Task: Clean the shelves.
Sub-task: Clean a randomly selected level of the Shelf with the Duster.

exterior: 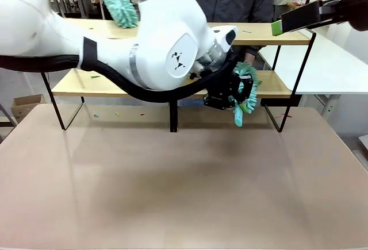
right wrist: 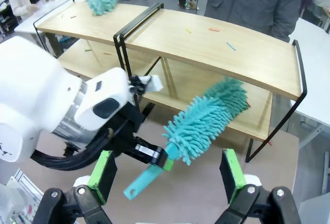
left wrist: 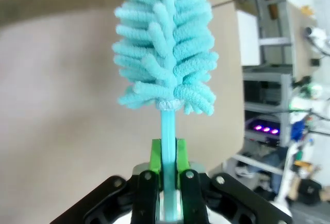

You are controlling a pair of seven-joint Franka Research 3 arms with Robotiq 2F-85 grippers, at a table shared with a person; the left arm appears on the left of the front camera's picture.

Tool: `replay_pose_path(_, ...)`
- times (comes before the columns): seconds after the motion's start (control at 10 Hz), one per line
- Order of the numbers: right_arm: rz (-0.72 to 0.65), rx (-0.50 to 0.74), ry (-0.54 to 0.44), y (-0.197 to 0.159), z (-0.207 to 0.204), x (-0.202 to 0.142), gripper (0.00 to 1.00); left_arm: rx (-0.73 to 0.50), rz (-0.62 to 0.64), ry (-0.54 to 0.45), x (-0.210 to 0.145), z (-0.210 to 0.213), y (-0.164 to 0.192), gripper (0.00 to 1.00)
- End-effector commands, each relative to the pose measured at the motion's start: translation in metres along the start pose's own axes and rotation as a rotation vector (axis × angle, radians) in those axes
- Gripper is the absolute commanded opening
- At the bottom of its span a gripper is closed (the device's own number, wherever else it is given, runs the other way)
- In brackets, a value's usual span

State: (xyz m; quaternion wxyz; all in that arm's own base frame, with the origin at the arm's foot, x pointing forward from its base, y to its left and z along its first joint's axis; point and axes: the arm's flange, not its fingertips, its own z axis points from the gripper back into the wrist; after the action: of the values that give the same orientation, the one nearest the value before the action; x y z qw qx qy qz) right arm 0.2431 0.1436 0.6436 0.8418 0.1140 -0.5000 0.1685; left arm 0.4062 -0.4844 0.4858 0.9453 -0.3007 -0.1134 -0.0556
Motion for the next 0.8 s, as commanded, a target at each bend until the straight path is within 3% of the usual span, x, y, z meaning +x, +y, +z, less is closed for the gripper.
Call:
replay_pose_path(0.0, -0.002, 0.0, -0.001, 0.0, -0.001, 0.001, 1.0, 0.007, -0.081, 0.141, 0.018, -0.009, -0.011, 0.12)
replay_pose_path(0.1, -0.002, 0.0, -0.001, 0.0, -0.001, 0.001, 1.0, 0.007, -0.218, 0.277, 0.014, 0.001, -0.008, 0.12)
replay_pose_path(0.2, -0.002, 0.0, -0.001, 0.0, -0.001, 0.001, 1.0, -0.093, -0.312, 0.429, 0.009, 0.018, -0.005, 0.12)
replay_pose_path(0.3, -0.002, 0.0, -0.001, 0.0, -0.001, 0.001, 1.0, -0.217, -0.379, 0.508, 0.001, 0.041, -0.003, 0.12)
replay_pose_path(0.4, -0.002, 0.0, -0.001, 0.0, -0.001, 0.001, 1.0, -0.27, -0.419, 0.539, -0.006, 0.061, 0.0, 0.12)
replay_pose_path(0.7, -0.002, 0.0, -0.001, 0.0, -0.001, 0.001, 1.0, -0.228, -0.413, 0.489, -0.014, 0.08, 0.008, 0.12)
